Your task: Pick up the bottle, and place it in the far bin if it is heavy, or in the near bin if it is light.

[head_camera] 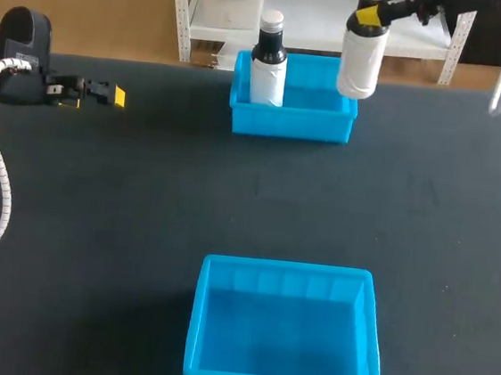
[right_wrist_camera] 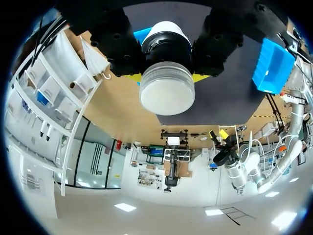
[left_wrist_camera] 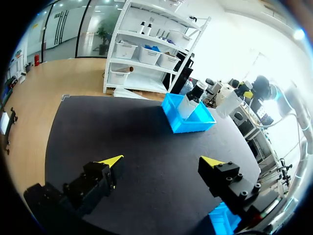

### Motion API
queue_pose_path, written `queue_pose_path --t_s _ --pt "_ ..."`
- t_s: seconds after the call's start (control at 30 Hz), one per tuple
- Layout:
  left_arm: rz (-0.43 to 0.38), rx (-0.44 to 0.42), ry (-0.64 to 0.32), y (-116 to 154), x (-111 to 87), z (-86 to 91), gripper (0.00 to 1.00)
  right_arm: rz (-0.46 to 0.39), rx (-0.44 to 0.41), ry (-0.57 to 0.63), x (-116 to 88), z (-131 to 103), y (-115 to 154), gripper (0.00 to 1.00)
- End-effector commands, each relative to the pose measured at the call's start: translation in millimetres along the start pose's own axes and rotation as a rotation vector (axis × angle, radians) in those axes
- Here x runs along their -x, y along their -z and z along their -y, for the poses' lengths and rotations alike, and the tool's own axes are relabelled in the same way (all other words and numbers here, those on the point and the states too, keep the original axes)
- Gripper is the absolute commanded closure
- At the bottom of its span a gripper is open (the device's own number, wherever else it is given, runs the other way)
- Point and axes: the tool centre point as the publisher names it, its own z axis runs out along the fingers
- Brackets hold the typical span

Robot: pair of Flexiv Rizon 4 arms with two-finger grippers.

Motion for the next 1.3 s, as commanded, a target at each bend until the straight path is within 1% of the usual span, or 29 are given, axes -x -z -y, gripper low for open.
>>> queue_pose_path --t_s 0.03,0.3,0.53,0.9,1.3 --pt "0.000 0.000 0.000 0.0 0.0 0.0 0.00 0.006 0.062 -0.003 1.6 22.5 -16.6 1.00" --pt "0.000 0.000 0.000 0.0 0.0 0.0 0.00 0.011 0.099 -0.013 -4.2 33.0 -41.4 1.00" --pt "0.000 0.000 0.000 0.0 0.0 0.0 0.00 0.015 0.125 -0.027 -14.4 37.0 -57.7 1.00" --pt "0.000 0.000 0.000 0.0 0.0 0.0 0.00 0.024 0.140 -0.055 -35.1 42.5 -73.5 1.00" --pt "0.000 0.000 0.000 0.0 0.0 0.0 0.00 0.014 0.154 -0.053 -48.9 48.1 -87.5 1.00"
